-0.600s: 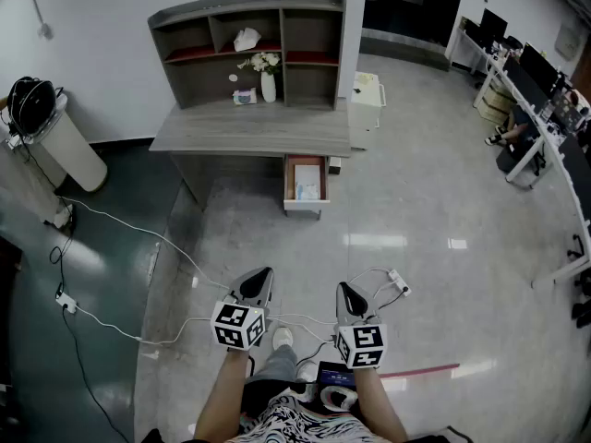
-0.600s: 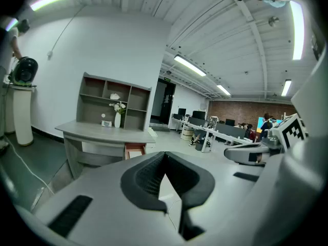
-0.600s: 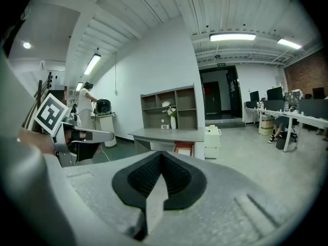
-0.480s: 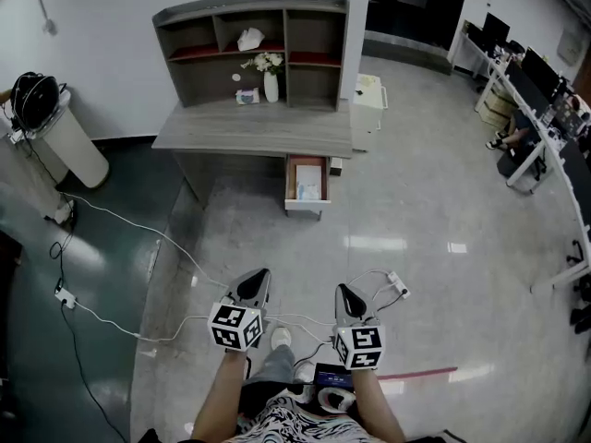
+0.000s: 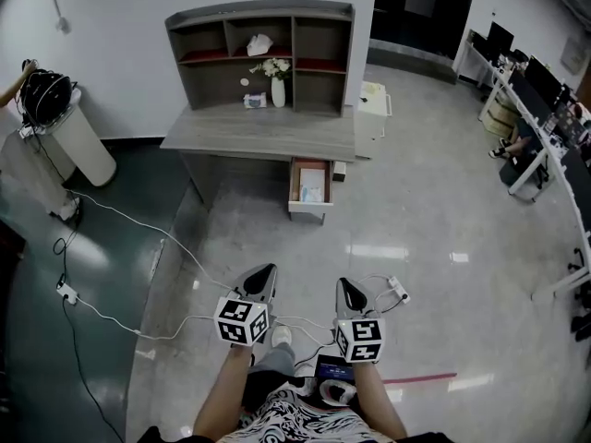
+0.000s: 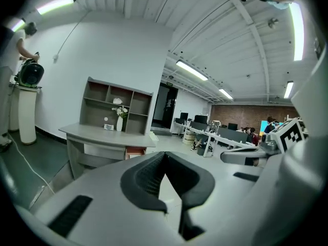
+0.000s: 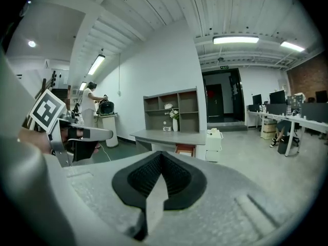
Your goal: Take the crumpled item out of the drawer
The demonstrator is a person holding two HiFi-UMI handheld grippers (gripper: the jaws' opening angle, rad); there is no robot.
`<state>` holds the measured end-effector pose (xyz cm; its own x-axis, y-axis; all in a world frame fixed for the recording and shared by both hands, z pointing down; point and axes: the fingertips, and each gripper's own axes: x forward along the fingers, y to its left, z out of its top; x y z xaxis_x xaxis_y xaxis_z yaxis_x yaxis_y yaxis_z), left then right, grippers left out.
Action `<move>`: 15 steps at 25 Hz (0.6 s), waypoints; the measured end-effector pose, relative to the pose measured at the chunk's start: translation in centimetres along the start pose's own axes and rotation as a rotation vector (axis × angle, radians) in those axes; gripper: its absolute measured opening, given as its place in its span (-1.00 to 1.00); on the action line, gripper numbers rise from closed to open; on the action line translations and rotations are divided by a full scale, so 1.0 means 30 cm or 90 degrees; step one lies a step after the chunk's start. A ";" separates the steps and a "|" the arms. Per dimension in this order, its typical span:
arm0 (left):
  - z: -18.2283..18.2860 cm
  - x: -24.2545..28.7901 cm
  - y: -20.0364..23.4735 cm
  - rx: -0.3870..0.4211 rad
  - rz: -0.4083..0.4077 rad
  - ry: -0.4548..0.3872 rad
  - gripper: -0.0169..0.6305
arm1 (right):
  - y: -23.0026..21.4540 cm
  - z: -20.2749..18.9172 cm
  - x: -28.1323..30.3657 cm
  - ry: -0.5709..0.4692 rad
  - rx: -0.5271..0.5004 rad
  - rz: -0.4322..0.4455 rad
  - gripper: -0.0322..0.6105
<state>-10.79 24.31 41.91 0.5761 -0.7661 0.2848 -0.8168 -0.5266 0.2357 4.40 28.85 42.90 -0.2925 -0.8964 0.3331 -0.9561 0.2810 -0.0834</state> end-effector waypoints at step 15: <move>0.034 0.225 0.054 0.005 -0.022 -0.011 -0.95 | -0.131 0.025 0.190 -0.004 -0.005 -0.014 -0.89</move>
<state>-8.25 17.90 43.27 0.6031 -0.7537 0.2613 -0.7970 -0.5552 0.2379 6.47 22.38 44.41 -0.2714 -0.9043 0.3295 -0.9621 0.2638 -0.0683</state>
